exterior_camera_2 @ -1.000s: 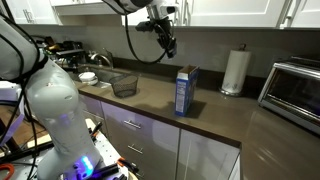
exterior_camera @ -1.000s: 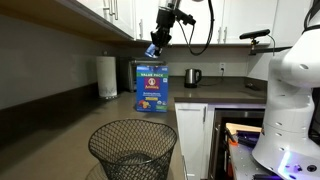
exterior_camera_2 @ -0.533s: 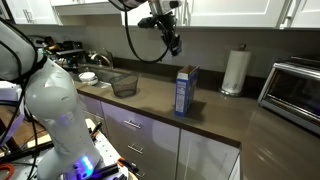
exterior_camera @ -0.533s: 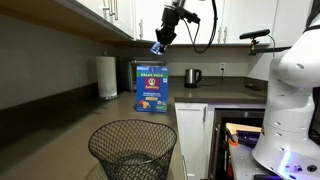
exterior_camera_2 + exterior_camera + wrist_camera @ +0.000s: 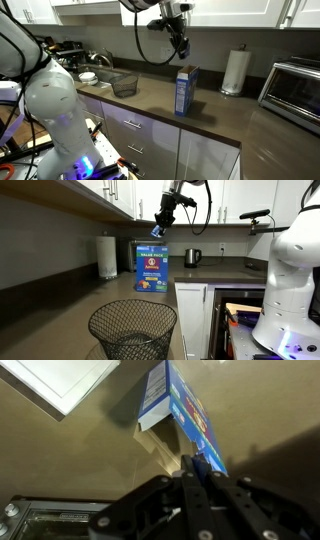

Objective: Get the blue item on the table and place it in the blue box

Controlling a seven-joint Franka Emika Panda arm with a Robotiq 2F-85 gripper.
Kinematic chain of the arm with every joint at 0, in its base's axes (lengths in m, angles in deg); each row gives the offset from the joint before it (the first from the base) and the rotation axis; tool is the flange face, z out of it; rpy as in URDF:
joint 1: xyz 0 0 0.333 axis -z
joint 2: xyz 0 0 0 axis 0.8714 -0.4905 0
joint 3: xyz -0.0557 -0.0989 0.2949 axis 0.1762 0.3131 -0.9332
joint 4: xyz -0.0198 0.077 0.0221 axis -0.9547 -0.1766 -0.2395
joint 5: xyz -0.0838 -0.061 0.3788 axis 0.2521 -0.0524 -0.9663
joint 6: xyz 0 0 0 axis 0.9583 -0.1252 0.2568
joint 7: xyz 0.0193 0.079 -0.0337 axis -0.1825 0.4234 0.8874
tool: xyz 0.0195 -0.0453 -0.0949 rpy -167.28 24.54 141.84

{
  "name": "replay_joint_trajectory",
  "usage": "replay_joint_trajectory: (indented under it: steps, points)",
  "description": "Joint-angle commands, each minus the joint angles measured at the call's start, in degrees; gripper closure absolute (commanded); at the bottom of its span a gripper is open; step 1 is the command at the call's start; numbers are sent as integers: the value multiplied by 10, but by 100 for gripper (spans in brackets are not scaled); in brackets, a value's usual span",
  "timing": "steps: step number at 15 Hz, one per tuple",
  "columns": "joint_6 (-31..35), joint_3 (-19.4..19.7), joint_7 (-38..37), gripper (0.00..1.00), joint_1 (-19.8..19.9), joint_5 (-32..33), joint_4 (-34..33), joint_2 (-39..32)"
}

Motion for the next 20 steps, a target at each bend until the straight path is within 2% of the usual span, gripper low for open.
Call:
replay_joint_trajectory:
  steps: [1, 4, 5, 9, 16, 17, 20]
  points:
    - [-3, 8, 12, 95, 3, 3, -51, -58]
    - [-4, 18, 21, 95, -1, -3, -81, -96]
    - [-7, 19, 23, 72, -3, -4, -91, -107]
    - [-24, 23, 47, 49, -14, -16, -120, -138]
    - [-92, 16, 106, 4, -46, -44, -131, -128]
    - [-104, 15, 111, 0, -50, -47, -131, -126]
    - [-144, 10, 124, 0, -61, -48, -131, -119]
